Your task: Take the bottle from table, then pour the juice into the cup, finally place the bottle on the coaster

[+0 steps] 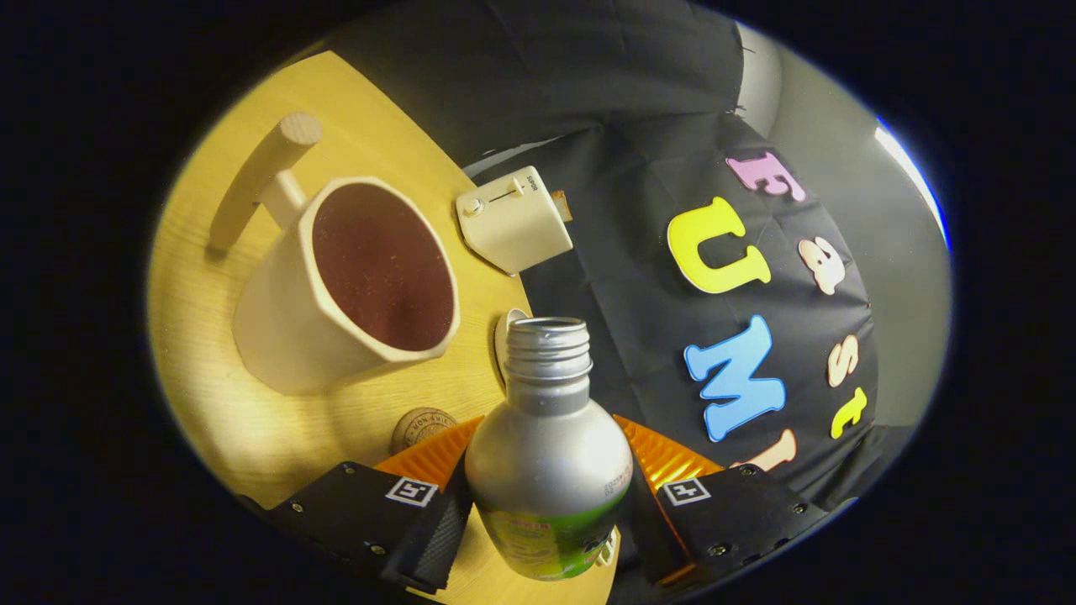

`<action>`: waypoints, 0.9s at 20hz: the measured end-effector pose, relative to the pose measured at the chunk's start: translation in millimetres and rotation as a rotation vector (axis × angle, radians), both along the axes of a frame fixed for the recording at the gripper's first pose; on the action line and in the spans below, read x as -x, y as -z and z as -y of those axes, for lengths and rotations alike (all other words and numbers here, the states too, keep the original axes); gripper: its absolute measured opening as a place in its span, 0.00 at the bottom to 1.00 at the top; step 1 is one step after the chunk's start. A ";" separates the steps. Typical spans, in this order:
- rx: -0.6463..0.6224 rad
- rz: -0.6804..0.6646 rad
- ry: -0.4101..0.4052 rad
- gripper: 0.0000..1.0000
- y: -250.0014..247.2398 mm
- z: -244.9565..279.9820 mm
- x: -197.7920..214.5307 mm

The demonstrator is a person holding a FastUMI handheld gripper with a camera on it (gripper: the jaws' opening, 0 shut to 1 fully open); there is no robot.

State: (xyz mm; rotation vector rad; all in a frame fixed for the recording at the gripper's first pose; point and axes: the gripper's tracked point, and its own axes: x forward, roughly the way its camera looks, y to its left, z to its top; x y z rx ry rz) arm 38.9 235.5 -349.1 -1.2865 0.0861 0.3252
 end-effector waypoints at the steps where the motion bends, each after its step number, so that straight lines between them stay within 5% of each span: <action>1: 0.021 0.009 -0.007 0.82 -2.2 -1.0 -0.3; 18: 0.255 0.128 -0.053 0.82 -11.2 -0.7 -5.3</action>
